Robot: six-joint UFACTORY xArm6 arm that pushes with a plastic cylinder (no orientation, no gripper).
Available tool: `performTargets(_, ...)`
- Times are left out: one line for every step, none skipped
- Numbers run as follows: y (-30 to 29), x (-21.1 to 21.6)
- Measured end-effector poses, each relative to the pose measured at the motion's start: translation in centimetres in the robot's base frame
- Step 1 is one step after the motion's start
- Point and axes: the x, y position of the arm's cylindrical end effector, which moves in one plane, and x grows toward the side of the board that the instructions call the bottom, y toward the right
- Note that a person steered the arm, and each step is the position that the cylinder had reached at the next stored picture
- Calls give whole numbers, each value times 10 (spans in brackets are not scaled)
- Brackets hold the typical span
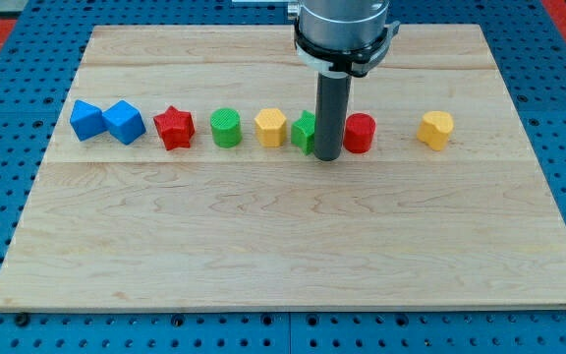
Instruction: Slightly push the green star closer to the red circle
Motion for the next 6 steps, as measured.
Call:
performTargets(4, 0)
performTargets(0, 2)
performTargets(-56, 18)
performTargets(-87, 16)
performTargets(-68, 4)
performTargets(-30, 1)
